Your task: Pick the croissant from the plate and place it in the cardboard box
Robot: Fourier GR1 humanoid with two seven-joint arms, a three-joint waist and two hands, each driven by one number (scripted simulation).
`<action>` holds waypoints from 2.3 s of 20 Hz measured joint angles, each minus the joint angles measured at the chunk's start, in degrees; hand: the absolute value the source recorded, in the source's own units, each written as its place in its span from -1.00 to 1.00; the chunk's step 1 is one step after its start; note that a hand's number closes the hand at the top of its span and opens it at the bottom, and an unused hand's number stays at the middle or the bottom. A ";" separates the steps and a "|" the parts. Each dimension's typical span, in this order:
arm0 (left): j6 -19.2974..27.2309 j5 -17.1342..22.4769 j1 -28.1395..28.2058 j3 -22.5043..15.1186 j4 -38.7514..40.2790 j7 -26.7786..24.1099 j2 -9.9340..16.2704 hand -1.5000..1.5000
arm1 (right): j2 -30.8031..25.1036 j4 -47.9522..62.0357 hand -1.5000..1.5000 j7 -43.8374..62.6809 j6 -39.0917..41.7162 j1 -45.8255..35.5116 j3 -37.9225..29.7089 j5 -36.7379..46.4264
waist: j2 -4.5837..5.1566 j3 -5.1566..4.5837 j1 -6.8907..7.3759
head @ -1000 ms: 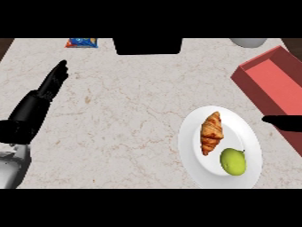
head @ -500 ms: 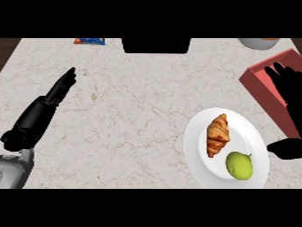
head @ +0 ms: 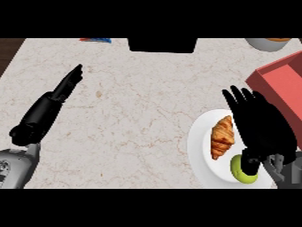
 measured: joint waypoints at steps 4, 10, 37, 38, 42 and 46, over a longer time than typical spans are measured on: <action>-0.30 -0.31 0.09 0.02 0.86 -0.98 -0.16 0.00 | 6.47 5.52 -1.00 3.12 2.17 -3.89 2.75 -0.98 | -0.05 0.00 0.05; -0.44 -0.48 -0.28 0.59 1.72 -1.26 -0.31 0.00 | 15.44 14.54 -1.00 6.64 3.58 -6.63 5.18 -0.84 | -0.19 0.10 -0.66; -1.46 -1.84 0.96 2.93 1.61 -1.28 -1.52 0.00 | 28.69 36.78 -1.00 4.68 8.56 -7.36 1.87 13.92 | -0.37 0.34 -2.32; -1.61 -1.65 1.82 3.06 0.31 -1.00 -1.45 0.00 | 28.58 36.67 -1.00 4.25 8.75 -6.76 1.49 14.59 | -0.40 0.34 -2.24; -2.28 -1.83 2.29 3.96 -0.10 -1.18 -1.46 0.00 | 28.85 36.68 -1.00 2.29 9.40 -4.47 -0.38 17.27 | -0.36 0.35 -2.27; -2.60 -2.76 1.76 4.15 0.75 -1.53 -2.12 0.00 | 30.30 37.78 -1.00 1.28 9.18 -1.95 -1.48 20.51 | -0.30 0.36 -2.33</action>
